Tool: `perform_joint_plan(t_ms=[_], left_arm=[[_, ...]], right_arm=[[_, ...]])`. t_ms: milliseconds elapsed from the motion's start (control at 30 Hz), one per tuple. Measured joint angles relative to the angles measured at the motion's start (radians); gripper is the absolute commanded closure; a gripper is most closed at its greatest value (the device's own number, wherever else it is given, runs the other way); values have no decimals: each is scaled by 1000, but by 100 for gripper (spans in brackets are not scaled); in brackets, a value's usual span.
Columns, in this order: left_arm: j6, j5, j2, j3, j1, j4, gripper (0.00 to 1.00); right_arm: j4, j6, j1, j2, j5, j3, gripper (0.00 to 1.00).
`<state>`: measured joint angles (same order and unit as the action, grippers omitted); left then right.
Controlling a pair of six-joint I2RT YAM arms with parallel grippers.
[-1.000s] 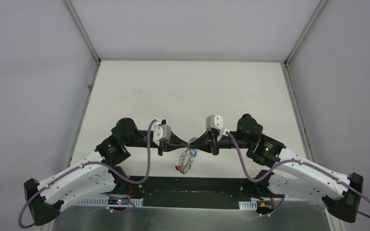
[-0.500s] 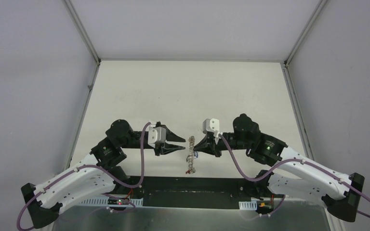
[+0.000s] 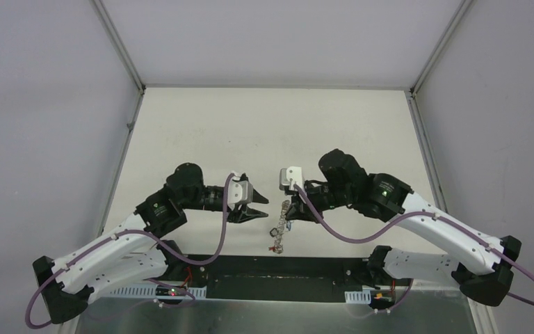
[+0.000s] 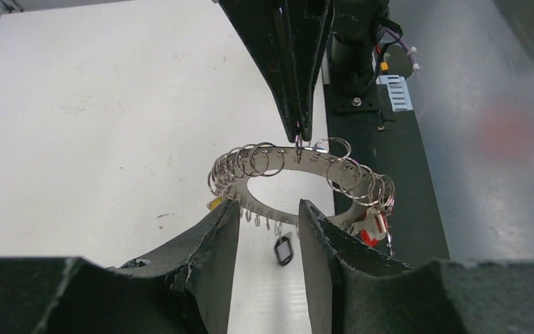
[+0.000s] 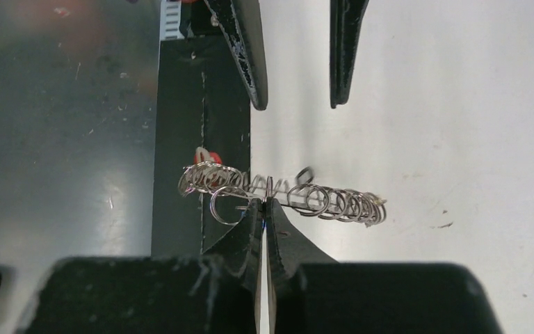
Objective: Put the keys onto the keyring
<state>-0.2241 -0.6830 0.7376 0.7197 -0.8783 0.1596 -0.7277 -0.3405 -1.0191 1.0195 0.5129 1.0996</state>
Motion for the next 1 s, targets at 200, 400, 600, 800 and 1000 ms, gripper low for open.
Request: perform_joint_plan(t_ms=[200,400,600,800,1000], left_arm=[[0,-8,71,14,-21,-8,67],[0,-22,126,14,-76,-55,69],[3,-16,156,10,-119,-108,75],[5,18,175,0,-150,-142,79],[1,37,198,0,-163,-152,100]], right_arm=[[-89,-1,0,48,0,26,100],[-97,22,0,53,2,28,100],[-92,43,0,55,11,28,100],[-77,55,0,55,19,28,100],[-97,66,2,55,19,28,100]])
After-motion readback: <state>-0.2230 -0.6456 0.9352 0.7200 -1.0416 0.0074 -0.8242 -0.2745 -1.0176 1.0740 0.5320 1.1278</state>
